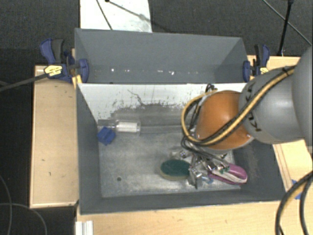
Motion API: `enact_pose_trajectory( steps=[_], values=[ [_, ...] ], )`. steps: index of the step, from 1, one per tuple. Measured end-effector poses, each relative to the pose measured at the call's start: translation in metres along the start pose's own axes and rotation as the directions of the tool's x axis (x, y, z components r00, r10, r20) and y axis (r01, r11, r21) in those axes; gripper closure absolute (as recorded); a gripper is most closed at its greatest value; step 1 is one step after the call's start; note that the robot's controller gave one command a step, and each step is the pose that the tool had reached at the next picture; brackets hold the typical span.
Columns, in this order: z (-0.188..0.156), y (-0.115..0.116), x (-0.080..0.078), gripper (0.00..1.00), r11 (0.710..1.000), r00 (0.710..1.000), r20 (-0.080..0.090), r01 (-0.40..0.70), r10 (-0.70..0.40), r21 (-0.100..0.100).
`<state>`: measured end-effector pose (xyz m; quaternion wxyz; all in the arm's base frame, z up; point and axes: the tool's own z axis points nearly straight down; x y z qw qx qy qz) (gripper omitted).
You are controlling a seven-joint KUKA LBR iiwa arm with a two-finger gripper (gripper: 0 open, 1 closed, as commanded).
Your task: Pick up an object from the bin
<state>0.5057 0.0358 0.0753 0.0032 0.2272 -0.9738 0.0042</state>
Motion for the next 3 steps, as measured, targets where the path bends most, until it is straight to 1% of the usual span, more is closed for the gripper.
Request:
enact_pose_trajectory(
  steps=[1, 2, 3],
  values=[
    [-0.002, -0.005, -0.013, 1.0, 0.967, 0.967, 0.001, -0.255, 0.255, -0.008],
    [-0.098, -0.008, -0.003, 1.0, 0.973, 0.972, 0.016, -0.233, 0.233, -0.007],
    [-0.168, 0.007, 0.012, 1.0, 0.975, 0.975, 0.015, -0.221, 0.221, -0.007]
  ],
)
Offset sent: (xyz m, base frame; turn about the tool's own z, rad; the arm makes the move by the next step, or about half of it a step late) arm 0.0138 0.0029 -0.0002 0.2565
